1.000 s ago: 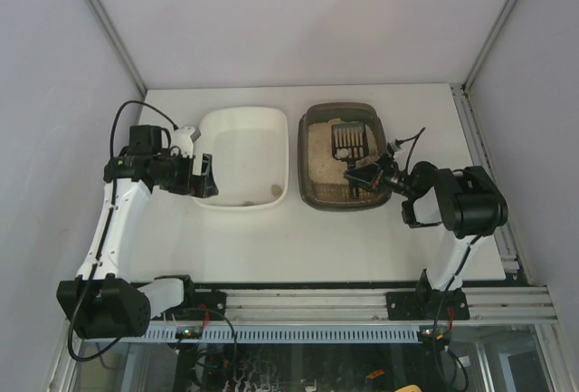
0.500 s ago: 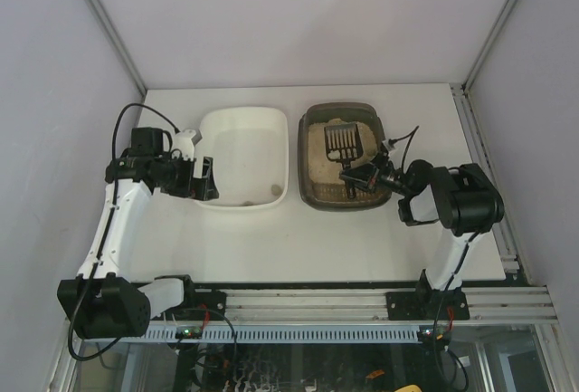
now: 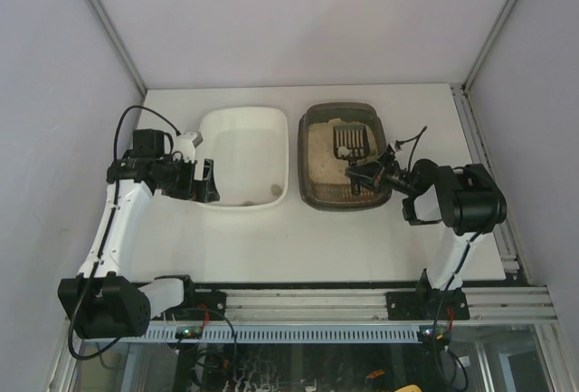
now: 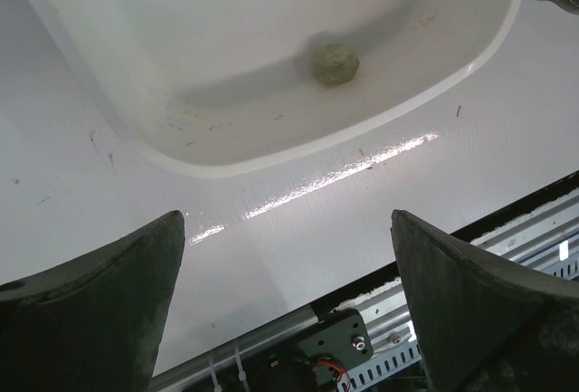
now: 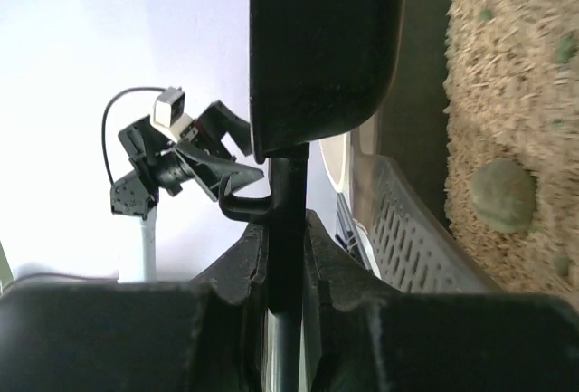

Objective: Clean the litter box

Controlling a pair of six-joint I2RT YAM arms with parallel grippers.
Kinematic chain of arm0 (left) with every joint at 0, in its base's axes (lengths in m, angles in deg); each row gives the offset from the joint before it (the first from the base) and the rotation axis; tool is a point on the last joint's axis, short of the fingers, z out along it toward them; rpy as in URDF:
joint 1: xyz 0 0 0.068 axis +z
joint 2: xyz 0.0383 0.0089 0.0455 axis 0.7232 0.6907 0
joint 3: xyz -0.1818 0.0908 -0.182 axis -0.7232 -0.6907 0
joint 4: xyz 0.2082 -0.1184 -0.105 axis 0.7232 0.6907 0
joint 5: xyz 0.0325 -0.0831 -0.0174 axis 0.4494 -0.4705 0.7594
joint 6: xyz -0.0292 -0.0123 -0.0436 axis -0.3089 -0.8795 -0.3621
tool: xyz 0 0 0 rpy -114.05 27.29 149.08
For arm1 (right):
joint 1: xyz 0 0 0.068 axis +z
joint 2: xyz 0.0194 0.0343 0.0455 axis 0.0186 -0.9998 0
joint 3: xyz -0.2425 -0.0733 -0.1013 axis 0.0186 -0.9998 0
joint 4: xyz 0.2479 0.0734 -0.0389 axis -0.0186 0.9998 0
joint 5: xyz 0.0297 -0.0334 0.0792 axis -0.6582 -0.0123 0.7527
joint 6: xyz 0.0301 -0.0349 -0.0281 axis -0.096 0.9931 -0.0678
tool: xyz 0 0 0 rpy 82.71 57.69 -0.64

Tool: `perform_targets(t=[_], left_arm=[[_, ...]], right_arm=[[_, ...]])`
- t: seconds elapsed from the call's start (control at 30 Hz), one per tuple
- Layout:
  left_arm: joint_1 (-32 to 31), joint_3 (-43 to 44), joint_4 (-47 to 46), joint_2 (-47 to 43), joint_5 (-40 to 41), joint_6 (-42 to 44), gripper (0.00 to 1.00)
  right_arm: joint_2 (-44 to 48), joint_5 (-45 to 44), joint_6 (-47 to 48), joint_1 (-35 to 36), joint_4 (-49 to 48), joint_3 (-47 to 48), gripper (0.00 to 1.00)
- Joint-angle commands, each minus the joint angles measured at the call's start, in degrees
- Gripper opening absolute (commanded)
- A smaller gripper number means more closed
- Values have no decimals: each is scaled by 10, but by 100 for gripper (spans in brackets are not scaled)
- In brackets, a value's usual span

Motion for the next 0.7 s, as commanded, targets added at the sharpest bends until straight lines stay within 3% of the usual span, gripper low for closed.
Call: perform_targets(t=[0.0,0.17,0.37,0.53,0.6,0.67], left_arm=[[1,-8,-6,5,1,-5,100],[1,-15,-18,-11,1,-12,100],[0,-29,-42,-31,8,-18,100],[0,-27,-40,-35,12,-19,100],[5,-16,-32,-32,13,-13,100],[15,-8,-28,-27,-8,-15,100]], right_arm=[[28,20,23,53,15,27,0],[17,9,-55,-8,-71,11,0],[29,25,-16,40,-24,21,0],[22,19,-52,16,-67,16,0],[36,17,-43,31,-49,24,0],[65,19,9,59,49,47,0]])
